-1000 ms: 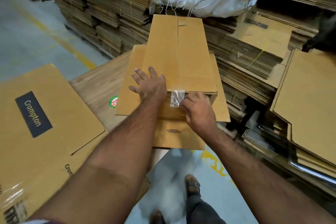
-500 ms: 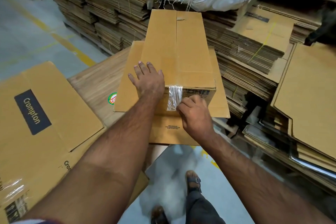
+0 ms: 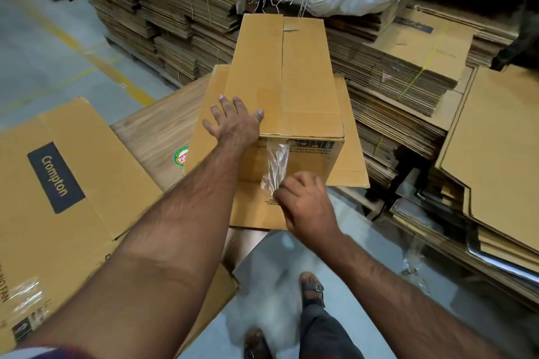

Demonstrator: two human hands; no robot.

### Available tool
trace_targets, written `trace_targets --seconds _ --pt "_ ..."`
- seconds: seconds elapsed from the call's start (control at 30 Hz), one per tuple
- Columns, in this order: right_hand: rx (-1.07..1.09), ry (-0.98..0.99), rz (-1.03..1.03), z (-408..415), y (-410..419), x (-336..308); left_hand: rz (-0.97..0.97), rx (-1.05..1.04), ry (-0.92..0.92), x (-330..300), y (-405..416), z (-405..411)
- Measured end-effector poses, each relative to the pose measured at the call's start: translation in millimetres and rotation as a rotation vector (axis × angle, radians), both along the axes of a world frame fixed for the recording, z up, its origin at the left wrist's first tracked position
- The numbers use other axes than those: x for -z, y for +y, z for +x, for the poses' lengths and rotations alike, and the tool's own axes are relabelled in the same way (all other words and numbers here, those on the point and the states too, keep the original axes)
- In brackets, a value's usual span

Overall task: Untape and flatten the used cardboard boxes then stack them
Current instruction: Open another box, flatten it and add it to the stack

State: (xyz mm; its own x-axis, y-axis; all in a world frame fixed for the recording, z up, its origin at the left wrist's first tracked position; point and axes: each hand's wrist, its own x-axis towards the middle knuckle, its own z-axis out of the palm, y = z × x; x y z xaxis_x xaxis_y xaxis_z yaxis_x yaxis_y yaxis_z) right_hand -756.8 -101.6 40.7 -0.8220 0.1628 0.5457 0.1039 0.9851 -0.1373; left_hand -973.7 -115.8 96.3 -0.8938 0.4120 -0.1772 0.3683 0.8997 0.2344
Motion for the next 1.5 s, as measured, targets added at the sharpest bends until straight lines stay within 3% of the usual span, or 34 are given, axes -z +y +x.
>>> trace_targets --seconds 0.13,0.27,0.37,0.73,1.1,1.3,1.5 --pt "0.061 0.045 -0.063 13 -3 11 0.001 0.028 -0.061 -7 -2 -2" --pt "0.059 0.014 -0.049 18 -4 22 -0.037 0.193 -0.176 -11 -15 -14" --pt "0.07 -0.058 -0.063 22 -10 34 -0.105 0.293 -0.08 -6 -20 -10" --pt "0.068 -0.201 0.008 34 -9 60 -0.162 0.254 0.112 4 -10 -4" --pt "0.025 -0.231 0.119 46 -21 81 -0.164 0.254 0.138 5 -11 -3" --pt "0.201 -0.061 -0.046 1 8 28 -0.191 0.325 0.08 -2 -14 -6" --pt "0.477 -0.1 -0.173 -49 54 -35 -0.204 0.331 -0.064 -19 -21 0"
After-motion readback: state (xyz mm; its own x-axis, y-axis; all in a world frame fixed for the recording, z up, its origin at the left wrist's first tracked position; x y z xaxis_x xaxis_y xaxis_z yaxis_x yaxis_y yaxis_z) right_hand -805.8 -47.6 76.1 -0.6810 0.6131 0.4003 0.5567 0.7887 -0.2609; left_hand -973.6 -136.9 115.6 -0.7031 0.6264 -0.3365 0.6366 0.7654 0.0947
